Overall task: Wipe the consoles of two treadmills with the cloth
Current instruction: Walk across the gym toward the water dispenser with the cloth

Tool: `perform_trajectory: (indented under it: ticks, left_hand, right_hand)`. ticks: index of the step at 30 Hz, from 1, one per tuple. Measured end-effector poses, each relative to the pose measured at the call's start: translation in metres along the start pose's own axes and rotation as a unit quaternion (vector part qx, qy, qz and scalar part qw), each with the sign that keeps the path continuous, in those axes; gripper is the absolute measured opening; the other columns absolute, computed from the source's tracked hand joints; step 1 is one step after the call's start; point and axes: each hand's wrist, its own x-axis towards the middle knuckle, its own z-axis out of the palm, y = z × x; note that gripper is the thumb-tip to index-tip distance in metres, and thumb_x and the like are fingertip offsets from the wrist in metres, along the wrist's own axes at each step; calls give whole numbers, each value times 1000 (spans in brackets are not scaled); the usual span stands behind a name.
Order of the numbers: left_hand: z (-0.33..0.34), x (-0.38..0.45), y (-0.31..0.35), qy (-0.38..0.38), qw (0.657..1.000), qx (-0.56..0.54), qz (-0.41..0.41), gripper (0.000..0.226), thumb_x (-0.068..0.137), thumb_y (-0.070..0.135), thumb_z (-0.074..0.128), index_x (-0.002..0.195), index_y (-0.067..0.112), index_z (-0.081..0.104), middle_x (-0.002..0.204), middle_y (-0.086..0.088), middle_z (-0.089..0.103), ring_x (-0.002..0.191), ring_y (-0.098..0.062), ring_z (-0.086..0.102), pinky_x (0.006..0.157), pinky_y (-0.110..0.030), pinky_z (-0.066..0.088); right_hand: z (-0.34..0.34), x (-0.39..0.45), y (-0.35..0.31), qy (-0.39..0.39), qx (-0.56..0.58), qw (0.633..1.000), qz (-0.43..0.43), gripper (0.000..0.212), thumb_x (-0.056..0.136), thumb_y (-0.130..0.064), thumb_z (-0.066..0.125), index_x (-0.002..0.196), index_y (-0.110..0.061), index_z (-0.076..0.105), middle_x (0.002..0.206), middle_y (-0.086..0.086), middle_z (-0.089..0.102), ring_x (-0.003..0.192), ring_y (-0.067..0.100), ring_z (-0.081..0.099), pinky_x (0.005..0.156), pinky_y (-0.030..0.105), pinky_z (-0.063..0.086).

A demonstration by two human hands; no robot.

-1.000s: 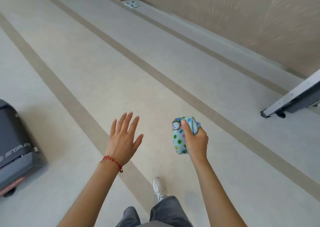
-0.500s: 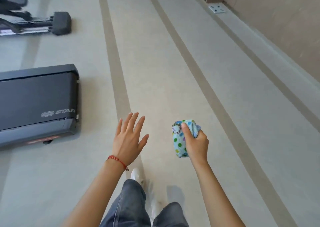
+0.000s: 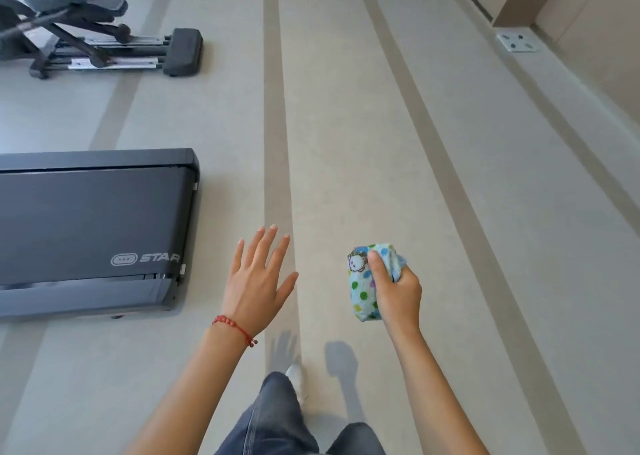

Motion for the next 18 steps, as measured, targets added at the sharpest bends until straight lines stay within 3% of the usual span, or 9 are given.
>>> perform_trajectory:
  ticks: [8,14,18]
  left_hand:
    - [17,141,-32,-5,1000,21,-9,57,89,44,35,129,7,51,133,-17,51,126,-34,41,102,-53,29]
    - [49,245,-32,-6,999,33,-7,57,88,44,36,128,7,53,132,-17,52,124,-34,42,100,-54,30]
    - [65,320,-30,-1,999,25,-23,56,89,45,36,129,9,50,133,-16,51,126,-30,35,101,-53,32]
  right_hand:
    - [47,125,-49,20,17,1000,6,19,84,-33,63,85,-14,62,74,-9,61,68,1,58,46,2,42]
    - [64,234,-78,17,23,1000,10,14,83,-36,63,80,-22,62,77,-8,64,73,4,62,63,21,51]
    - [74,314,-105,-2,22,1000,11,15,83,-35,64,77,-22,61,73,-8,62,70,4,60,63,23,49]
